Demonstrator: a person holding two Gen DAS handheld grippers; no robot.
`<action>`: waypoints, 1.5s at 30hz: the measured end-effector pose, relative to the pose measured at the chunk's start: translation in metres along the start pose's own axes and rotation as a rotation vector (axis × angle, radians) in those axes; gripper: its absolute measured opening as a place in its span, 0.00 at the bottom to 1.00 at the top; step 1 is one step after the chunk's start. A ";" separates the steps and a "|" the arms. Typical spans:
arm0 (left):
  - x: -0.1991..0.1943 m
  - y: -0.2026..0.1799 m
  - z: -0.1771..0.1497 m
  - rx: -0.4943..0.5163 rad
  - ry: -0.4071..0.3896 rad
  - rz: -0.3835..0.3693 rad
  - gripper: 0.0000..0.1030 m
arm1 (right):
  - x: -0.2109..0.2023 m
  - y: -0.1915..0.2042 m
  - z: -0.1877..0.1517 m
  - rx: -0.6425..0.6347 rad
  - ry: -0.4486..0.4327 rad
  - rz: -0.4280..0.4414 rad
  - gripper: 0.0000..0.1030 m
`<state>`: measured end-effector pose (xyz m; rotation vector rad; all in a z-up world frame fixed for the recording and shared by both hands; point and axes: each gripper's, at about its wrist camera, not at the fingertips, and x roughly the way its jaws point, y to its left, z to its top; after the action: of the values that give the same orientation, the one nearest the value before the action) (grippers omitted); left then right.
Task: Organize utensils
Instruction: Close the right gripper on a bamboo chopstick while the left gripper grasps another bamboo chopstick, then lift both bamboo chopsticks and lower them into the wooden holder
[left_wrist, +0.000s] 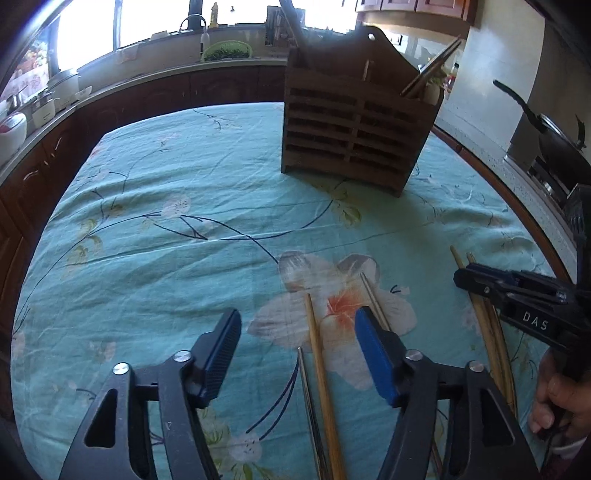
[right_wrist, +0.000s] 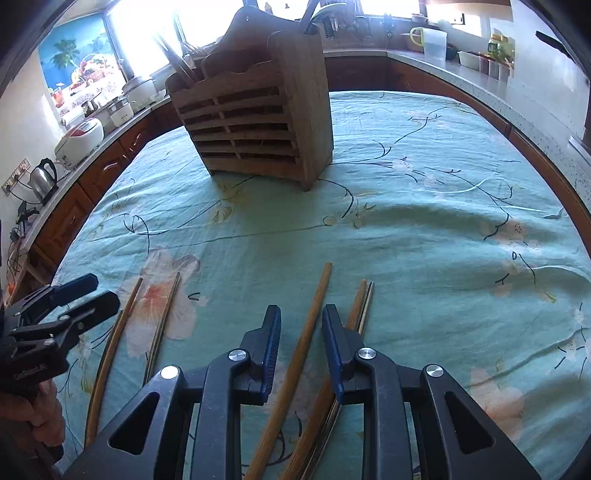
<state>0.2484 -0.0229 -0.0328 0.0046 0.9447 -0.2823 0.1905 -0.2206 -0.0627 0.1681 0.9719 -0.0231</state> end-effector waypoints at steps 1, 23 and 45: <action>0.007 -0.002 0.002 0.013 0.027 -0.001 0.44 | 0.002 0.000 0.003 -0.002 0.001 -0.003 0.21; -0.043 0.006 0.015 -0.028 -0.117 -0.116 0.03 | -0.049 0.005 0.019 0.066 -0.129 0.126 0.05; -0.201 0.047 -0.004 -0.100 -0.455 -0.156 0.03 | -0.185 0.012 0.061 0.042 -0.464 0.172 0.05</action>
<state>0.1454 0.0704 0.1195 -0.2180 0.5057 -0.3615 0.1371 -0.2287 0.1244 0.2705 0.4921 0.0727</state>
